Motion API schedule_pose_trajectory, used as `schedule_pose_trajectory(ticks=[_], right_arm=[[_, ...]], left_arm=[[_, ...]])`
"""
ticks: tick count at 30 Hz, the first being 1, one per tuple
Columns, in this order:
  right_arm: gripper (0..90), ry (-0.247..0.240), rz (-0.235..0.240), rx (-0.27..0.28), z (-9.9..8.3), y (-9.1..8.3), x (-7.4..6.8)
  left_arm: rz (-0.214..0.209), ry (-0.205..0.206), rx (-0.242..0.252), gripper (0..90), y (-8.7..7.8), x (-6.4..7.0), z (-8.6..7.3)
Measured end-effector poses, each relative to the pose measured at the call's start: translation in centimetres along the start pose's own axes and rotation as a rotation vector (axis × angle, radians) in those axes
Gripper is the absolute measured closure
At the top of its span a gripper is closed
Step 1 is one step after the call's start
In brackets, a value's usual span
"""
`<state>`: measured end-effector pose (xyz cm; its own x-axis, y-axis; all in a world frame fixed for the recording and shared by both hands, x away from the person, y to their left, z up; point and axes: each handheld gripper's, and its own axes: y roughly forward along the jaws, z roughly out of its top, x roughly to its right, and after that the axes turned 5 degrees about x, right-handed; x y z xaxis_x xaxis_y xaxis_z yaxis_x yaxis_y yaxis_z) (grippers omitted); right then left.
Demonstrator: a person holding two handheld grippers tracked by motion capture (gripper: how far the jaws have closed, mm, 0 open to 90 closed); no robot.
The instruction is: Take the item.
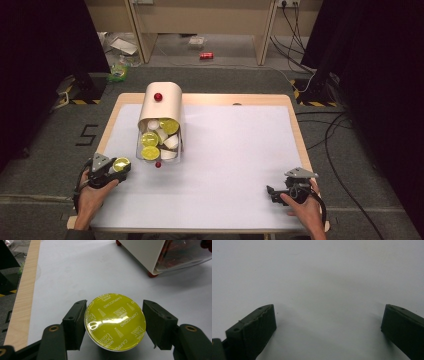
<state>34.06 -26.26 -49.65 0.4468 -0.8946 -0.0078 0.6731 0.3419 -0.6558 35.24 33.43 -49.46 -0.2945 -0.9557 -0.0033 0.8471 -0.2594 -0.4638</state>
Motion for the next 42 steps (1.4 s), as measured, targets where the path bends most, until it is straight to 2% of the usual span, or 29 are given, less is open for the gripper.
schedule_pose_trajectory(ticks=[8,16,29,42], right_arm=[[0.3,0.0,0.001,0.0,0.0,0.0,0.0],[0.3,0.0,0.0,0.0,0.0,0.0,0.0],[0.3,-0.001,0.0,0.0,0.0,0.0,0.0],[0.3,0.0,0.001,0.001,0.0,0.0,0.0]], left_arm=[[-0.027,-0.004,0.021,25.9,-0.3,0.1,0.2],[-0.021,-0.008,0.048,17.1,-1.2,0.1,0.9],[-0.027,-0.015,0.062,17.1,-2.1,0.5,1.4],[-0.04,-0.001,0.086,17.1,-4.3,1.5,1.9]])
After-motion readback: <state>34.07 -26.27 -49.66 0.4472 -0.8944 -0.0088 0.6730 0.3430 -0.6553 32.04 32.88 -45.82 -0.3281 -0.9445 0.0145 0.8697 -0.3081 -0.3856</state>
